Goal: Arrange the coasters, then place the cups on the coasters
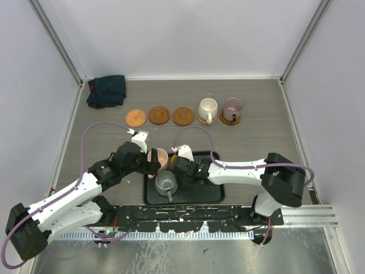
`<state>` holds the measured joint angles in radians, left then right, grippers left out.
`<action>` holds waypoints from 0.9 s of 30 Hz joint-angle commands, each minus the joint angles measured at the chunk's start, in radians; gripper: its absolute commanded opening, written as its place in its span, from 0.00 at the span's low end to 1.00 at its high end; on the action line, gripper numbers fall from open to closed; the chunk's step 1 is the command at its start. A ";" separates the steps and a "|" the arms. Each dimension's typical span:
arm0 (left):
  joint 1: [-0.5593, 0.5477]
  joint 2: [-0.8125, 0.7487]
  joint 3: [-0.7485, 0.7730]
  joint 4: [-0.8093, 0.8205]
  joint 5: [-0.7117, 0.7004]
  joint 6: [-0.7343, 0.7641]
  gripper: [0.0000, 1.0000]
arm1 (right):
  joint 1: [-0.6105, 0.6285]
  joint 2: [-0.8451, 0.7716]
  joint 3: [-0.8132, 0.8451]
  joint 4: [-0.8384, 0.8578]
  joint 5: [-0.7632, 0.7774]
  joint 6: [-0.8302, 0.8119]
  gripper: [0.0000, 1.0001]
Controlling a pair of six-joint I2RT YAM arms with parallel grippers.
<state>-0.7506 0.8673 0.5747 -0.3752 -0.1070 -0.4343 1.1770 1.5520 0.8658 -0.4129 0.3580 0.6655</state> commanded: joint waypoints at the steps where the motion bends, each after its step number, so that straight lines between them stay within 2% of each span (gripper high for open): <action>1: 0.006 -0.003 0.002 0.039 0.010 -0.005 0.79 | 0.006 0.003 0.033 0.034 0.032 0.014 0.32; 5: 0.005 -0.004 0.001 0.039 0.010 -0.007 0.79 | 0.006 0.005 0.032 0.035 0.031 0.013 0.20; 7: 0.005 -0.007 -0.002 0.039 0.010 -0.009 0.79 | 0.006 0.003 0.032 0.036 0.027 0.013 0.19; 9: 0.006 -0.010 -0.003 0.039 0.010 -0.011 0.79 | 0.006 -0.002 0.032 0.036 0.026 0.013 0.22; 13: 0.005 -0.018 -0.006 0.038 0.008 -0.014 0.79 | 0.006 -0.021 0.031 0.032 0.038 0.013 0.36; 18: 0.006 -0.019 -0.007 0.039 0.007 -0.015 0.79 | 0.006 -0.025 0.037 0.028 0.051 0.011 0.43; 27: 0.006 -0.014 -0.006 0.040 0.009 -0.015 0.79 | 0.006 -0.029 0.054 0.027 0.054 0.012 0.44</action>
<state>-0.7506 0.8661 0.5667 -0.3756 -0.1066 -0.4381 1.1770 1.5585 0.8749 -0.4046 0.3809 0.6640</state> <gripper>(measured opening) 0.789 0.441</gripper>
